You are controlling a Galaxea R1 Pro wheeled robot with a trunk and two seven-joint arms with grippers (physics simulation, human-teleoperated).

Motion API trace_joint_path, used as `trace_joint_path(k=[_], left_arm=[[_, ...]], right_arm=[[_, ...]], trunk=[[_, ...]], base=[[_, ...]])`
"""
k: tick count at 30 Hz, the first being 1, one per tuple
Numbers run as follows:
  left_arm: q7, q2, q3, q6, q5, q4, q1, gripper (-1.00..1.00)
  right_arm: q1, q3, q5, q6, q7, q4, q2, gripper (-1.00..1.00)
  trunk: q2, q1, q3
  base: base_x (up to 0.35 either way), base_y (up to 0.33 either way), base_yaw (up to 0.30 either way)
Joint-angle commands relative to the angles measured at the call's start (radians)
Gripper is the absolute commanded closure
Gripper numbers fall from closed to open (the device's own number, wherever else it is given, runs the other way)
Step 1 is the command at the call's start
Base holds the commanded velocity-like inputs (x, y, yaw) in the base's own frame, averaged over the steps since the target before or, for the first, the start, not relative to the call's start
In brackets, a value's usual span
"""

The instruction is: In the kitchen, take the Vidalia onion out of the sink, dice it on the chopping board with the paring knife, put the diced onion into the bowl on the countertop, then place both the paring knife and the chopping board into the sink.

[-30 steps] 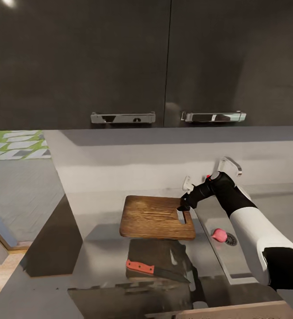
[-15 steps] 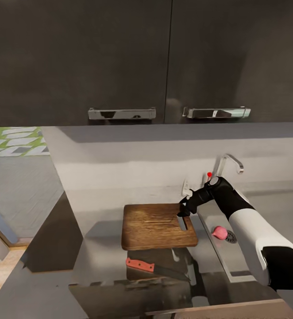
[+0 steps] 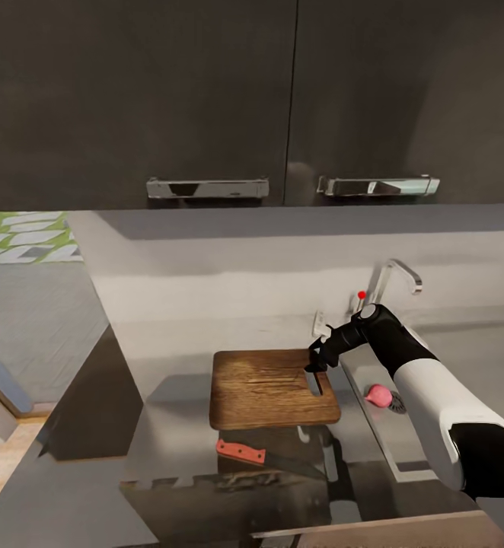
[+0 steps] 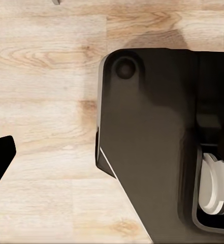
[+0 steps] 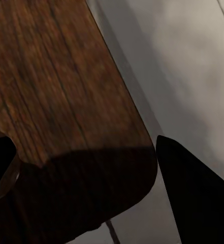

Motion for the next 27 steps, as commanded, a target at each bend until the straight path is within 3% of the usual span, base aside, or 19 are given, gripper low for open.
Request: trace_joint_path(k=[1,27], left_arm=[[0.000,0.000,0.001,-0.001,0.002,-0.001,0.000,-1.00],[0.000,0.000,0.000,-0.001,0.003,0.000,0.000,-1.00]], right_arm=[[-0.001,0.004,-0.003,0.013,-0.001,-0.002,-0.001,1.00],[-0.001,0.004,-0.003,0.014,-0.045,-0.001,-0.001,1.00]], trunk=[[-0.002,0.001,-0.004],[-0.002,0.001,-0.046]], base=[[0.000,0.000,0.000],[0.010,0.000,0.000]])
